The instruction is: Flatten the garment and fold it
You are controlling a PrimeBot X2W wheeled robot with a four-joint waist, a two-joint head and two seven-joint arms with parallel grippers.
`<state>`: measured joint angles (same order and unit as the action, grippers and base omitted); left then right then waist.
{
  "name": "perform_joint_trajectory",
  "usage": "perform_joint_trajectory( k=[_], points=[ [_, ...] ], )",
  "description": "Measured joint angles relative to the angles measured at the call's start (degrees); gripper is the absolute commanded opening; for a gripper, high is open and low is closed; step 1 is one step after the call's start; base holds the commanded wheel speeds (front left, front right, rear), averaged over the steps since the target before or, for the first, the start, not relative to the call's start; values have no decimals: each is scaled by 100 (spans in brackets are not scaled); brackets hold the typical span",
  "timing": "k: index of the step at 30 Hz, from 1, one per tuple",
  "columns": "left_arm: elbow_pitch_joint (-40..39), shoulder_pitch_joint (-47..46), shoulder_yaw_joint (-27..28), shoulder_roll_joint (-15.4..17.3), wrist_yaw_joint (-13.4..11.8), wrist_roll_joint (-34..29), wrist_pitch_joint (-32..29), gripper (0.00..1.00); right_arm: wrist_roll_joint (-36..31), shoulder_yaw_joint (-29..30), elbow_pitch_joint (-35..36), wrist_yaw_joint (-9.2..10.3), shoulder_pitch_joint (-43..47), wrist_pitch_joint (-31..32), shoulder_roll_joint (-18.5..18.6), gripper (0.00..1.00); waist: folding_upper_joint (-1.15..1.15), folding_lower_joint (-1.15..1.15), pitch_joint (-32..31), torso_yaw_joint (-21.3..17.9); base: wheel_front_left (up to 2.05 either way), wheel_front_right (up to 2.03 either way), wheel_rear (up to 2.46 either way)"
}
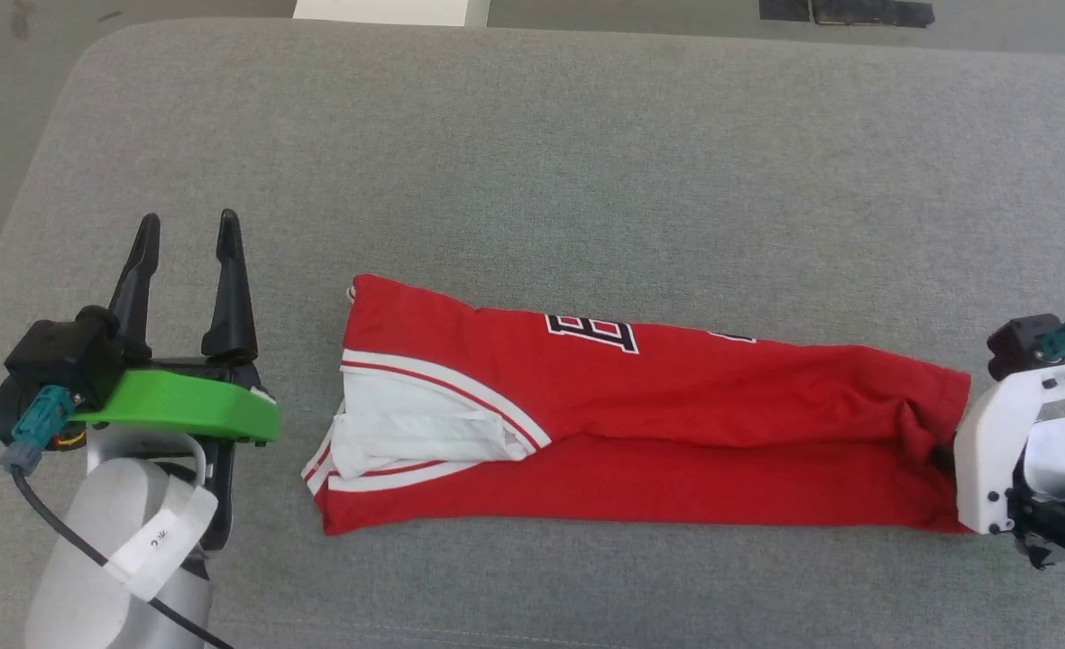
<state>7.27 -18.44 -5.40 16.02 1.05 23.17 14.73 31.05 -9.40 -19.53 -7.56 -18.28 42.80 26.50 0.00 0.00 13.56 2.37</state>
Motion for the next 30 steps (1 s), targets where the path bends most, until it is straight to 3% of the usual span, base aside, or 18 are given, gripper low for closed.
perform_joint_trajectory(
  k=[9,18,23,26,30],
  points=[
    [9,18,80,-37,79,-27,0,100,-47,260,-171,-7,-50,16,132,0,0,0,8,-11,0,0,0],
    [22,16,96,-79,140,-49,0,100,-678,1363,-795,-4,-80,104,553,0,0,0,73,24,0,0,0],
    [54,16,89,-79,143,-52,0,100,-1083,1777,-978,-4,-116,143,577,0,0,0,106,11,0,0,0],
    [77,16,86,-81,145,-52,0,100,-1246,1794,-937,-4,-137,224,553,0,0,0,72,-7,0,0,0],
    [118,36,87,-83,146,-59,0,100,-1334,1350,-537,-3,-128,619,667,0,0,0,-24,-32,0,0,0]
  ],
)
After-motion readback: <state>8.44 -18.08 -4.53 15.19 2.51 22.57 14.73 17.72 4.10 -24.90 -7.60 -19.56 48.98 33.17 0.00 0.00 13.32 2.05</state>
